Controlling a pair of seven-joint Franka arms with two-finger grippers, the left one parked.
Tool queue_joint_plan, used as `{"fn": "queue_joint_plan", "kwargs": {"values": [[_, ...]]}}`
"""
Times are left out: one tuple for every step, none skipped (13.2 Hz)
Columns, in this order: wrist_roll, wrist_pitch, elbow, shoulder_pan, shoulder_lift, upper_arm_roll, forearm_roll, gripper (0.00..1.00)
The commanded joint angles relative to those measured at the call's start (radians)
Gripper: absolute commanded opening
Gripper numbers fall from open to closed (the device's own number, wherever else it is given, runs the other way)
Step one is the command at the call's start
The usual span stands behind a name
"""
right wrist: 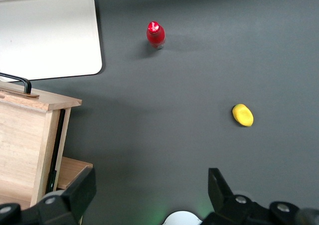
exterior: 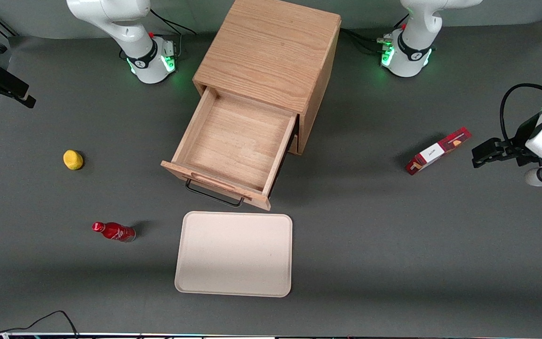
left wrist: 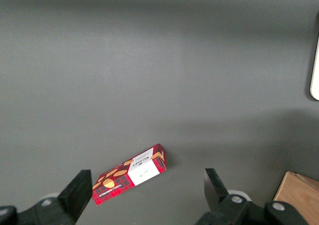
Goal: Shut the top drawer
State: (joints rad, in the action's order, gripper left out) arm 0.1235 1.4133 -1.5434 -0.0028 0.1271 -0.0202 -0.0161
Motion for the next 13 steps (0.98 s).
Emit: {"fn": "queue_joint_plan", "kwargs": {"values": [[-0.012,-0.022,0.029,-0.008,-0.011,-0.001,-0.013,1.00],[-0.008,-0.022,0.035,-0.008,-0.015,-0.001,-0.013,1.00],[-0.011,-0.022,0.037,-0.008,-0.017,-0.001,-0.012,1.00],[-0.010,-0.022,0.037,-0.009,-0.018,-0.001,-0.016,1.00],[-0.010,-0.022,0.039,-0.012,-0.018,-0.003,-0.016,1.00],[-0.005,-0.022,0.037,-0.016,-0.017,-0.003,-0.016,1.00],[-0.004,-0.022,0.037,-0.016,-0.017,-0.003,-0.016,1.00],[-0.004,-0.022,0.037,-0.016,-0.015,-0.001,-0.016,1.00],[-0.004,-0.022,0.036,-0.016,-0.014,-0.001,-0.016,1.00],[-0.001,-0.022,0.036,-0.014,-0.012,0.000,-0.016,1.00],[0.005,-0.020,0.043,-0.014,-0.017,0.002,-0.012,1.00],[0.008,-0.019,0.052,-0.014,-0.021,0.000,-0.015,1.00],[0.008,-0.019,0.052,-0.014,-0.023,-0.001,-0.015,1.00]]}}
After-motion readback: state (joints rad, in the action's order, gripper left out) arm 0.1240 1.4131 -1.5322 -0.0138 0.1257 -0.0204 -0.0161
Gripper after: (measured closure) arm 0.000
